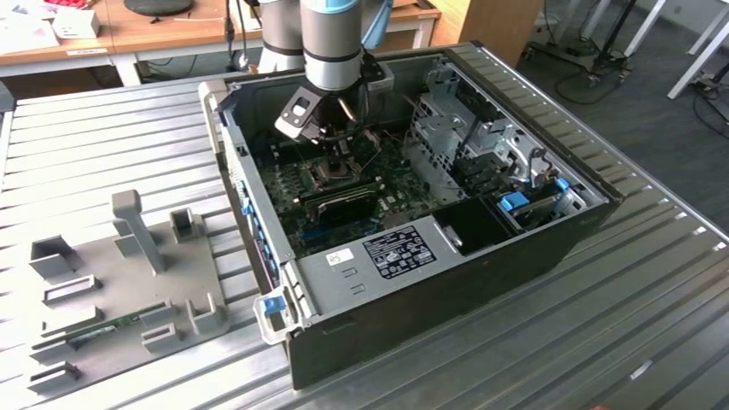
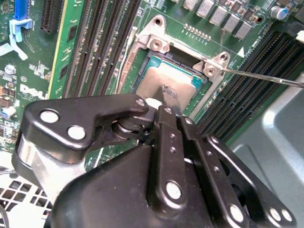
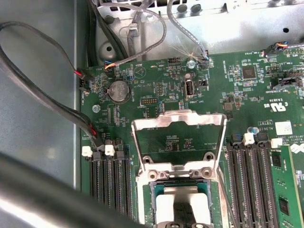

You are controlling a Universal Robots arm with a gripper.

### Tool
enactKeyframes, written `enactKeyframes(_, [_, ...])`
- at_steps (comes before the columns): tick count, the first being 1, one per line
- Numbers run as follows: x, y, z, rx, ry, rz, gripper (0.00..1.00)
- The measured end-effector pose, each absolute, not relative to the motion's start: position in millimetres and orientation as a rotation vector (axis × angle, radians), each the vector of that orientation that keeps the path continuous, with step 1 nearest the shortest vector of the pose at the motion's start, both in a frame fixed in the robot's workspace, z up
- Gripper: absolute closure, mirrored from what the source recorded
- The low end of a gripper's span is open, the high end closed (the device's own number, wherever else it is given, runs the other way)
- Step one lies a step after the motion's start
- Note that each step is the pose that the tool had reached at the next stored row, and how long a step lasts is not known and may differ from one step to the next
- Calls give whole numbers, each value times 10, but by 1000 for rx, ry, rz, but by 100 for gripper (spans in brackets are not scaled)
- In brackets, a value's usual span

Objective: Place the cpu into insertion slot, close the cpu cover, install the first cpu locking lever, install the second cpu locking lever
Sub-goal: 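Place the cpu into insertion slot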

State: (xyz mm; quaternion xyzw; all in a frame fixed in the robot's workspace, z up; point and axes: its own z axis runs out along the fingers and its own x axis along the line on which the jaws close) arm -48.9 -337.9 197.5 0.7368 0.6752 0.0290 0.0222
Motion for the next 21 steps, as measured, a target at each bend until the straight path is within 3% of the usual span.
enactKeyframes(21, [-488, -3379, 2123, 2282, 2091, 91, 90])
